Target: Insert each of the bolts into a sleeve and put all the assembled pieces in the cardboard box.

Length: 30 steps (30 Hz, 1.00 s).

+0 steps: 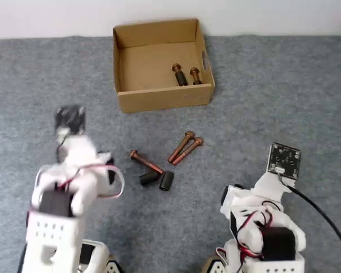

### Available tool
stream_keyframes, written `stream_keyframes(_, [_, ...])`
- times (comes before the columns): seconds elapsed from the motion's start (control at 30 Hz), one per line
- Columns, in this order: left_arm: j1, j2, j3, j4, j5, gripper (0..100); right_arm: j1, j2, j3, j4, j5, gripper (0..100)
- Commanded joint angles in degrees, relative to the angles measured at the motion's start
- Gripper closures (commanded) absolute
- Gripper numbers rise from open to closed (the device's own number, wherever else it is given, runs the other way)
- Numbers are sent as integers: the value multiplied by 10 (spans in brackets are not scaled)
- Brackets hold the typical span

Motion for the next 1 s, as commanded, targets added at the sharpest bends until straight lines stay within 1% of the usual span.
stream_keyframes(0.0, [55,152,-137,20,7,994,6,0,-3,-15,4,991])
stream_keyframes(0.13, [76,307,-240,16,-5,994,6,0,0,-15,4,991])
stream_keyframes(0.23, [82,419,-318,16,-74,994,6,-2,0,-15,4,991])
stream_keyframes(0.33, [81,520,-391,27,-124,994,6,-2,1,-15,4,991])
stream_keyframes(0.5, [85,665,-535,91,-196,994,7,-2,1,-15,4,991])
stream_keyframes(0.7, [127,813,-716,190,-254,993,7,-2,5,-16,4,991])
stream_keyframes(0.77, [143,862,-771,205,-266,993,7,-2,7,-16,4,991])
stream_keyframes(0.9, [147,950,-887,213,-272,991,7,-2,7,-16,4,991])
stream_keyframes(0.97, [150,989,-940,231,-295,962,7,-2,7,-16,4,991])
